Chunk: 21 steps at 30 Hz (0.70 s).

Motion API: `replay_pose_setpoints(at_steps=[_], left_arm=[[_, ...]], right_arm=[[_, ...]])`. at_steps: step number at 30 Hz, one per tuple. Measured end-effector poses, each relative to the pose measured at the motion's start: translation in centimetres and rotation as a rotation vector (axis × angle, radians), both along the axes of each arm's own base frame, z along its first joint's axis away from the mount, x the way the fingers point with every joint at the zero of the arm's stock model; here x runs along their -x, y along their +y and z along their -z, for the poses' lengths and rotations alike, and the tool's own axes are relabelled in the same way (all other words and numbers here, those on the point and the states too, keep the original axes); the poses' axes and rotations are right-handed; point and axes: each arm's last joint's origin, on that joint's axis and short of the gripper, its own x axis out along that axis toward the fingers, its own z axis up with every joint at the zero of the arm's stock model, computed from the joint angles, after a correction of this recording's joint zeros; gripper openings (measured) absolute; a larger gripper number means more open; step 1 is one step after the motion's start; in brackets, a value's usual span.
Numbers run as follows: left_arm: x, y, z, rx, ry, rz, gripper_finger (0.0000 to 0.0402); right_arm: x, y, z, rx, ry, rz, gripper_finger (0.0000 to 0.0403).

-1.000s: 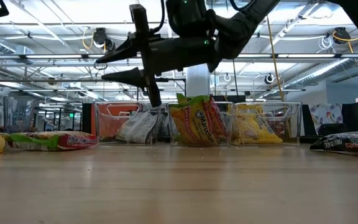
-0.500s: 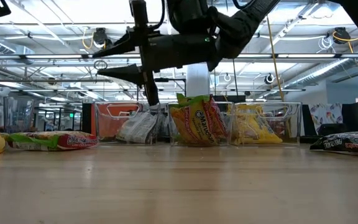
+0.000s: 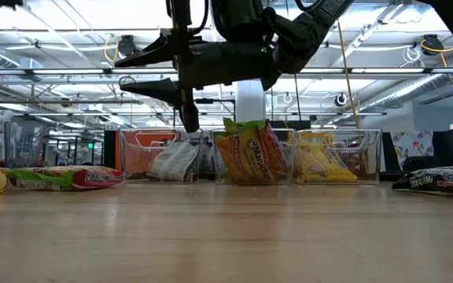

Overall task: Sort Maruchan noodles
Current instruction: Put the black noodle pack into the left transparent bin

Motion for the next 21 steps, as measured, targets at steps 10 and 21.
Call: replay_pose_setpoints(at_steps=[10, 21], left_arm=[[-2.6, -0.5, 4.1, 0.272, 0.097, 0.049, 0.0028], [-4.4, -0.9, 6.1, 0.445, 0.055, 0.137, 0.0026]], right_arm=[[0.0, 0.1, -0.4, -0.008, -0.039, -0.046, 0.0130], [0.0, 0.1, -0.4, 0.032, -0.058, -0.053, 0.0130]])
